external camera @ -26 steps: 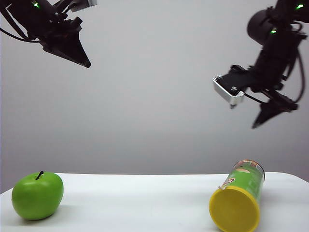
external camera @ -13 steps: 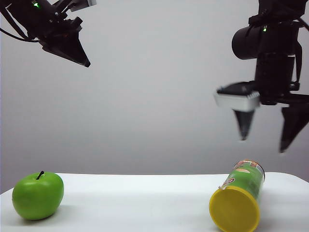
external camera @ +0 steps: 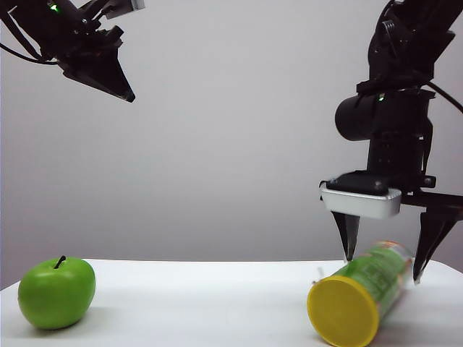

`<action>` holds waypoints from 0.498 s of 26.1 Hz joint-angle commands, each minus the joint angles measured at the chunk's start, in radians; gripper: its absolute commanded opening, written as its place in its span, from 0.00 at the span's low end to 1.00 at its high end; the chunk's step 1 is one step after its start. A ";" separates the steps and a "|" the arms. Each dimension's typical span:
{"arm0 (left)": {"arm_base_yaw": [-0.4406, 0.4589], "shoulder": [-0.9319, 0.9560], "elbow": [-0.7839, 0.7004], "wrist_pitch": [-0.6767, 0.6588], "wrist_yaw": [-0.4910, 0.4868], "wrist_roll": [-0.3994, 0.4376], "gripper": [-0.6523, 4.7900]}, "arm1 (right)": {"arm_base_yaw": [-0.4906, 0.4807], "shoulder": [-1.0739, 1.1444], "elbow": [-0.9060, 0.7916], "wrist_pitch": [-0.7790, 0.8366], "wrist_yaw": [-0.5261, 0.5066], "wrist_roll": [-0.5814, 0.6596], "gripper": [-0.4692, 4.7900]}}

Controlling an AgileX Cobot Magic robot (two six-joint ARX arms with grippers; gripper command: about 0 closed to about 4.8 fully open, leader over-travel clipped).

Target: Pick up the green bucket of chips from the desk, place it near the apple, and finally stand it up.

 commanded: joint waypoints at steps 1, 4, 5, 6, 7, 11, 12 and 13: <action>0.000 -0.005 0.000 -0.008 0.006 -0.001 0.11 | 0.000 0.009 -0.001 0.041 -0.014 -0.023 1.00; 0.000 -0.005 0.000 -0.016 0.006 -0.004 0.11 | 0.000 0.013 -0.001 0.053 -0.049 -0.023 1.00; 0.000 -0.005 0.000 -0.016 0.006 -0.004 0.11 | 0.001 0.018 -0.002 0.053 -0.072 -0.021 1.00; 0.000 -0.005 0.000 -0.017 0.006 -0.004 0.11 | 0.001 0.021 -0.002 0.050 -0.085 -0.021 1.00; 0.000 -0.005 0.000 -0.017 0.006 -0.004 0.11 | 0.002 0.024 -0.002 0.047 -0.095 -0.019 1.00; 0.000 -0.004 0.000 -0.018 0.006 -0.004 0.11 | 0.003 0.034 -0.002 0.020 -0.146 -0.009 1.00; 0.000 -0.004 0.000 -0.018 0.006 -0.004 0.11 | 0.005 0.036 -0.002 0.014 -0.156 -0.009 1.00; 0.000 -0.004 0.000 -0.018 0.006 -0.004 0.11 | 0.014 0.039 -0.002 0.009 -0.156 -0.001 1.00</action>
